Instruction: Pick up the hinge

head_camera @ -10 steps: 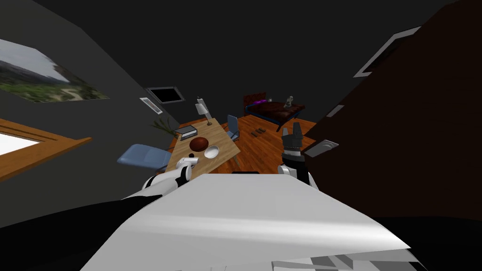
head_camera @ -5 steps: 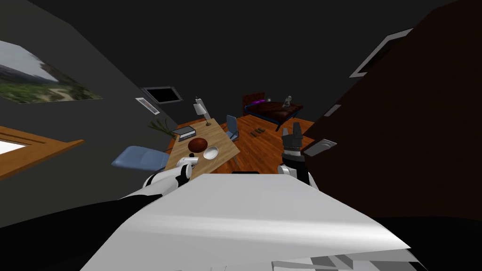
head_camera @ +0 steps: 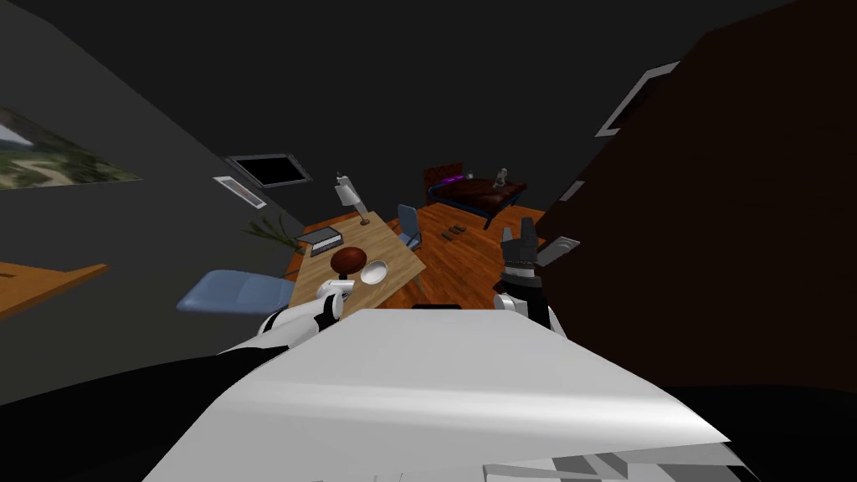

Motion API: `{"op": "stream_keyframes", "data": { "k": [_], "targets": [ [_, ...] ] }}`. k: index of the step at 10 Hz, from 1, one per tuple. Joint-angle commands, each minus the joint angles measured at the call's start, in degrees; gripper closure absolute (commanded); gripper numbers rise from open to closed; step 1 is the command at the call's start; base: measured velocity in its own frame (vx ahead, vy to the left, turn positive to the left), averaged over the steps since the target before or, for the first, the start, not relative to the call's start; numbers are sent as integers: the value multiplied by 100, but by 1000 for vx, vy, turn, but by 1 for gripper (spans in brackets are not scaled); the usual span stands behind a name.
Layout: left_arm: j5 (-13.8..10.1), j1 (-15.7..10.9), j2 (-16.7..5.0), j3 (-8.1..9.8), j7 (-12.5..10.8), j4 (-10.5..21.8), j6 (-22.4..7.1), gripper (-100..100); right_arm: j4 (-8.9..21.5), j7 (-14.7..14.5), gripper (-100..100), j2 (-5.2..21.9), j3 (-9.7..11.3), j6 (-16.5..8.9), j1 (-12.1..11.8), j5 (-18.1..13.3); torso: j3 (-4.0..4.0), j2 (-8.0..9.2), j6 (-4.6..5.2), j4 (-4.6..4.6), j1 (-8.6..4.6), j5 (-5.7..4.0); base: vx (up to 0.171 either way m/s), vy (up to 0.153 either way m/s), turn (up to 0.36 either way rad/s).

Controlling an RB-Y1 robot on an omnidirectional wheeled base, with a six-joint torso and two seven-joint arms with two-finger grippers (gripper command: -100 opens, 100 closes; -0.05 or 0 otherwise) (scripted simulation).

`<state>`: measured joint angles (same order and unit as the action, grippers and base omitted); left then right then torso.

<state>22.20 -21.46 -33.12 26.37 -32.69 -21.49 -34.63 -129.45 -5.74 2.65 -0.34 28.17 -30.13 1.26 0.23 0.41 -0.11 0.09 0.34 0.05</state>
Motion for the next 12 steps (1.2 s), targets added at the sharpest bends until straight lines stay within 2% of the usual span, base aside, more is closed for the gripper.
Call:
{"op": "stream_keyframes", "data": {
  "k": [1, 5, 6, 7, 8, 10, 12],
  "targets": [
    [62, -62, -27, -16, -107, 158, 80, -100, 0, 0, 0, 0, 0, 0, 0, 0, 0, 0, 0, 0, 0, 0, -27, 49, 7],
    [450, -19, 144, 53, -773, 59, -273, -100, 0, 0, 0, 0, 0, 0, 1, 0, 5, 10, 3, 1, -1, 0, -98, 78, -214],
    [450, -19, 144, 53, -793, 59, -273, -100, 0, 0, 0, 0, 0, 0, 1, 0, 8, 14, 3, 3, 7, 2, -73, 90, -75],
    [546, -8, 187, 71, -964, 34, -361, -100, 0, 0, 0, 0, 0, 0, 0, 0, 0, -2, -2, 0, 4, 2, -62, 62, -124],
    [546, -8, 187, 71, -964, 34, -361, -100, 0, 0, 0, 0, 0, 0, 0, 0, -5, -9, 2, -2, -4, 0, -45, 38, -85],
    [740, 14, 272, 105, -1307, -16, -538, -100, 0, 0, 0, 0, 0, 0, 0, 0, -12, -21, 2, -4, -13, -2, -56, 65, -181],
    [740, 14, 272, 105, -1307, -16, -538, -100, 0, 0, 0, 0, 0, 0, -1, 0, -6, -10, -2, -2, -5, 0, -61, 42, -45]
  ]
}}
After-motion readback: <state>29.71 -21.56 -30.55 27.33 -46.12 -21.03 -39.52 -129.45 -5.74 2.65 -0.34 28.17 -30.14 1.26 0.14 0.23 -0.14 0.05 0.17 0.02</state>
